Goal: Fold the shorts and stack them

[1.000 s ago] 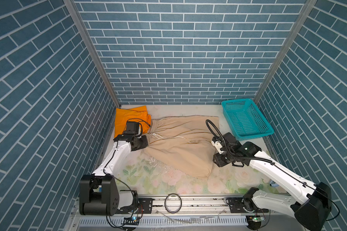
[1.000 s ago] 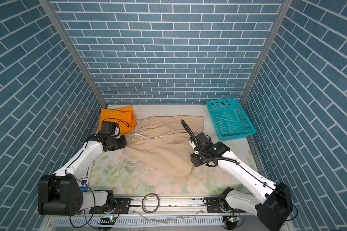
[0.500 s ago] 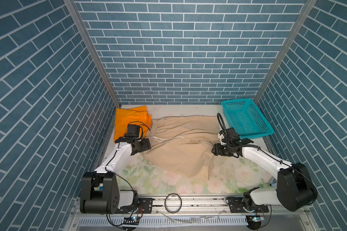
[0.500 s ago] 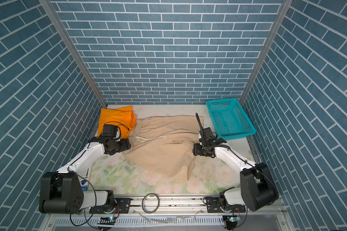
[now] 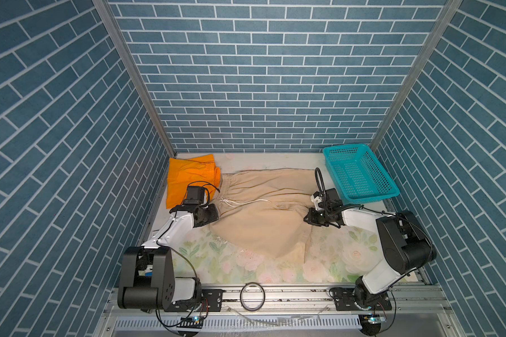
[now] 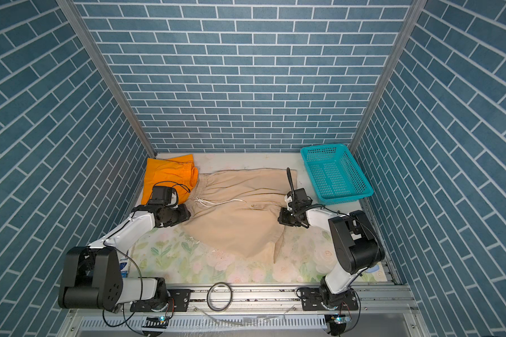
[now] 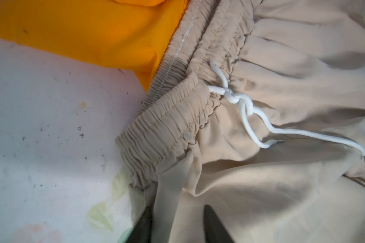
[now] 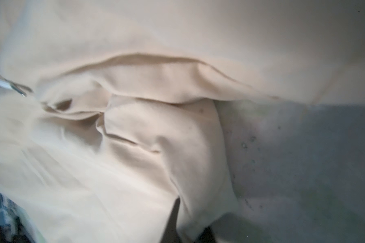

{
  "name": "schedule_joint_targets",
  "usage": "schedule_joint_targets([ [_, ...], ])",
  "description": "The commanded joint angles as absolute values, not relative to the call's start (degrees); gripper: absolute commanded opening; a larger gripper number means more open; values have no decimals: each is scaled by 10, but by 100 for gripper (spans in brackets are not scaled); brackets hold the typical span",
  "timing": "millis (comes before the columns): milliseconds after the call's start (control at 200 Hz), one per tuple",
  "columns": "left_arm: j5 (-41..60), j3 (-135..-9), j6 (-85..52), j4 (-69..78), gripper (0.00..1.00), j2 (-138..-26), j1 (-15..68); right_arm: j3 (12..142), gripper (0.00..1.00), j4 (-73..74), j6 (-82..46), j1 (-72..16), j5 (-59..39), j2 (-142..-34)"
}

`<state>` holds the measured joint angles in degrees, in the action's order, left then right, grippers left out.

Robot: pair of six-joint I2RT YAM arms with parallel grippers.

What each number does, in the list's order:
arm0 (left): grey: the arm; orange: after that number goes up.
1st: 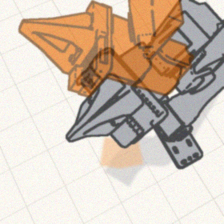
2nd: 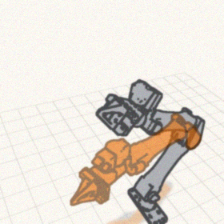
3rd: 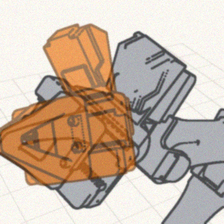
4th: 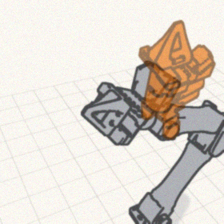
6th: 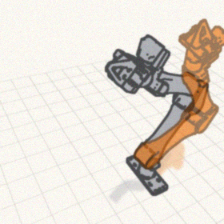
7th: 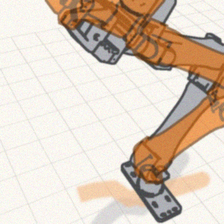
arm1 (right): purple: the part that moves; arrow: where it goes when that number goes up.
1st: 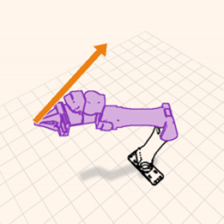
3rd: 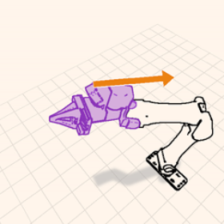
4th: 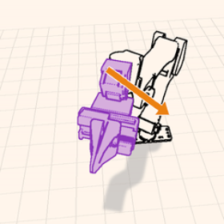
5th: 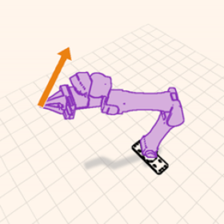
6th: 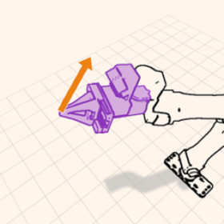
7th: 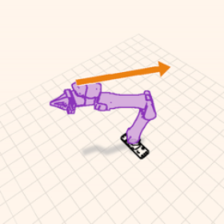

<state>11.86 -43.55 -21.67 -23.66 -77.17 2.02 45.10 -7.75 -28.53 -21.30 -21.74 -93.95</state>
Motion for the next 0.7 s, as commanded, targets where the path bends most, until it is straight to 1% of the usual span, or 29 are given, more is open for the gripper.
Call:
schedule_joint_targets([
  [0,112,-433,-210,-251,8,-769,17,511,0,-180,-242,-208,-175,-905],
  [40,106,-435,-208,-260,0,-767,17,535,0,-229,-225,-207,-155,-893],
  [160,98,-437,-207,-281,0,-752,17,613,0,-350,-175,-199,-110,-895],
  [285,92,-426,-214,-293,0,-732,17,664,0,-378,-144,-178,-106,-941],
  [325,87,-423,-218,-299,0,-728,17,681,12,-388,-140,-173,-114,-958],
  [370,84,-421,-220,-306,0,-726,17,691,27,-394,-140,-170,-115,-967],
  [400,81,-423,-222,-312,0,-724,17,693,33,-398,-140,-169,-115,-967],
  [410,79,-424,-223,-315,4,-724,17,693,36,-399,-140,-168,-116,-965],
  [435,77,-427,-223,-320,17,-723,17,692,41,-400,-141,-166,-116,-961],
  [495,75,-440,-220,-328,40,-720,17,687,51,-406,-143,-160,-117,-939],
  [540,78,-453,-216,-330,66,-719,17,681,57,-411,-146,-157,-116,-913],
  [595,79,-474,-211,-332,85,-720,17,666,62,-414,-156,-152,-117,-872],
  [605,81,-478,-210,-332,87,-721,17,662,63,-413,-158,-152,-117,-863],
  [625,83,-486,-206,-329,95,-723,17,653,64,-413,-162,-152,-121,-846],
  [645,88,-493,-201,-325,99,-725,17,642,65,-411,-167,-152,-126,-826],
  [695,96,-510,-193,-311,100,-733,17,609,66,-405,-186,-152,-143,-780],
])
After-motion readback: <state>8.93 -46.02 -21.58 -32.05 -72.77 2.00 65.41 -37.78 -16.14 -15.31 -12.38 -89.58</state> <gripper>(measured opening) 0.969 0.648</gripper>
